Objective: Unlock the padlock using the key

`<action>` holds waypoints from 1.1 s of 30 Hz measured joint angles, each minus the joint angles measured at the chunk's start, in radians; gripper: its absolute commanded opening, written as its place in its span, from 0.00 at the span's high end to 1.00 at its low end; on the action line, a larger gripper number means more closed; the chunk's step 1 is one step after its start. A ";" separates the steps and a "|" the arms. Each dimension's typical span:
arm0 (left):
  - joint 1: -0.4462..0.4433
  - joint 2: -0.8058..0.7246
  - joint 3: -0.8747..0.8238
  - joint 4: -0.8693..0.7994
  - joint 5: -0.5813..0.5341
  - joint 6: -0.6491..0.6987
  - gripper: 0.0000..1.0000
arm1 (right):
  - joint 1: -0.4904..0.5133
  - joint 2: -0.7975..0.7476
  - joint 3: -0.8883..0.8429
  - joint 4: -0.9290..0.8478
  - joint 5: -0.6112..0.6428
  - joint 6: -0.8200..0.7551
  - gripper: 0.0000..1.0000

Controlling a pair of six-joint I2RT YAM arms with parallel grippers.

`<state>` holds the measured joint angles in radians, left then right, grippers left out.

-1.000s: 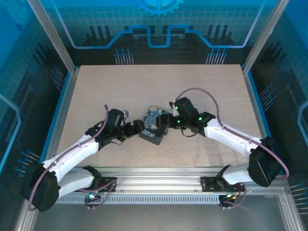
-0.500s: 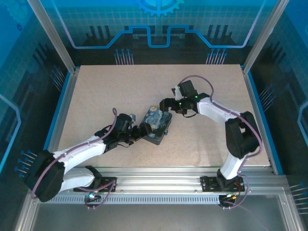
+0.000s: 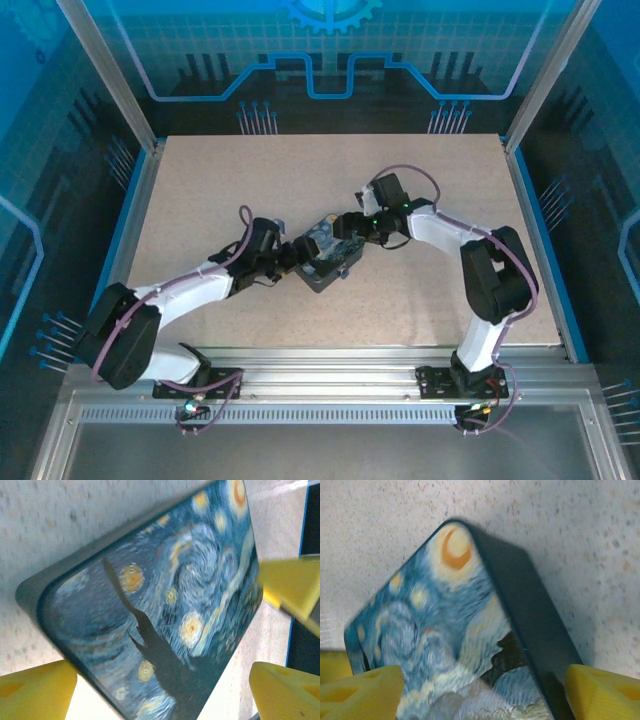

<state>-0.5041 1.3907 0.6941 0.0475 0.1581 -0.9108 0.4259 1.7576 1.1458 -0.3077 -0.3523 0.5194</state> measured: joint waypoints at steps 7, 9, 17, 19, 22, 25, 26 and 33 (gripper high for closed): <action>0.047 0.139 0.138 0.003 0.019 0.045 0.12 | 0.000 -0.127 -0.141 0.010 0.009 0.019 0.18; 0.051 0.188 0.182 0.003 0.024 0.052 0.13 | 0.000 -0.140 -0.154 0.009 0.017 0.025 0.18; 0.063 0.286 0.274 0.011 0.041 0.057 0.13 | -0.006 -0.139 -0.152 0.010 0.061 0.046 0.19; 0.065 0.294 0.283 0.011 0.041 0.058 0.13 | -0.009 -0.127 -0.141 0.010 0.064 0.051 0.19; 0.076 0.311 0.304 0.008 0.041 0.073 0.13 | -0.014 -0.101 -0.114 0.011 0.069 0.056 0.19; 0.090 0.333 0.333 0.001 0.041 0.082 0.13 | -0.017 -0.070 -0.085 0.018 0.072 0.057 0.19; 0.095 0.342 0.342 0.000 0.041 0.084 0.13 | -0.017 -0.061 -0.077 0.021 0.074 0.057 0.19; 0.109 0.369 0.380 -0.021 0.045 0.102 0.12 | -0.021 -0.039 -0.061 0.040 0.076 0.068 0.15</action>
<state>-0.3950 1.7599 1.0744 0.0261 0.2035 -0.8085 0.4046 1.7191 1.0847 -0.2680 -0.2768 0.5869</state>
